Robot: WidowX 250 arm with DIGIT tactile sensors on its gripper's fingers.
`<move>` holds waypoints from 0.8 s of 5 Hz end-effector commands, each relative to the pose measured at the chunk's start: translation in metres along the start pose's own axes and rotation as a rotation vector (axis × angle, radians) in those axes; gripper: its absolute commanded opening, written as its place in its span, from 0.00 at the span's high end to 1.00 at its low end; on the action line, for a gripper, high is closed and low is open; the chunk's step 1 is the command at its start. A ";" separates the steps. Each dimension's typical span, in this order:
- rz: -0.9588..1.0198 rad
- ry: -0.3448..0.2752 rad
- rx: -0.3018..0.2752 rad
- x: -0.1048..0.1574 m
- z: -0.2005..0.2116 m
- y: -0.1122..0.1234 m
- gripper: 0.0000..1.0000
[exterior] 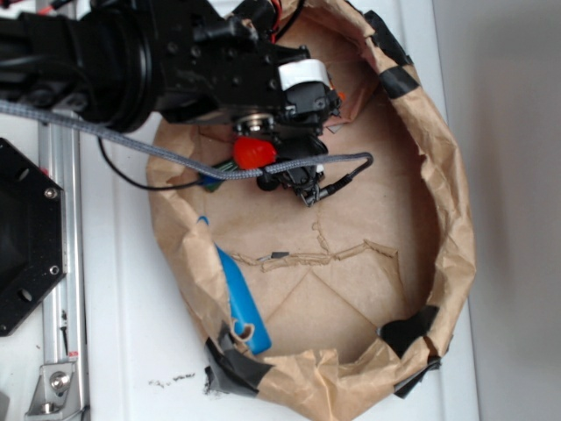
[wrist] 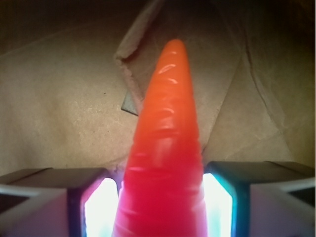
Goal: Grab the carrot.
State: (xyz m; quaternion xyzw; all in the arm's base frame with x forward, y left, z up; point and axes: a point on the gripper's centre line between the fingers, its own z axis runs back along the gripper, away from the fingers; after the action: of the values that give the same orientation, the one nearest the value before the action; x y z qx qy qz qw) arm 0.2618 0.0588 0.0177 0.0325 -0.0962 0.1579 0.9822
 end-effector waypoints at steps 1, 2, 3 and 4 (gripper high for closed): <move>-0.023 -0.043 -0.019 0.009 0.023 0.001 1.00; -0.034 -0.058 -0.069 0.015 0.047 -0.008 1.00; -0.053 -0.054 -0.163 0.024 0.092 -0.021 1.00; -0.186 0.016 -0.211 0.034 0.136 -0.044 1.00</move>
State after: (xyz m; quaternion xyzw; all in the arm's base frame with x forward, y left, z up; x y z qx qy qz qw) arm 0.2774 0.0124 0.1357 -0.0678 -0.0690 0.0742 0.9925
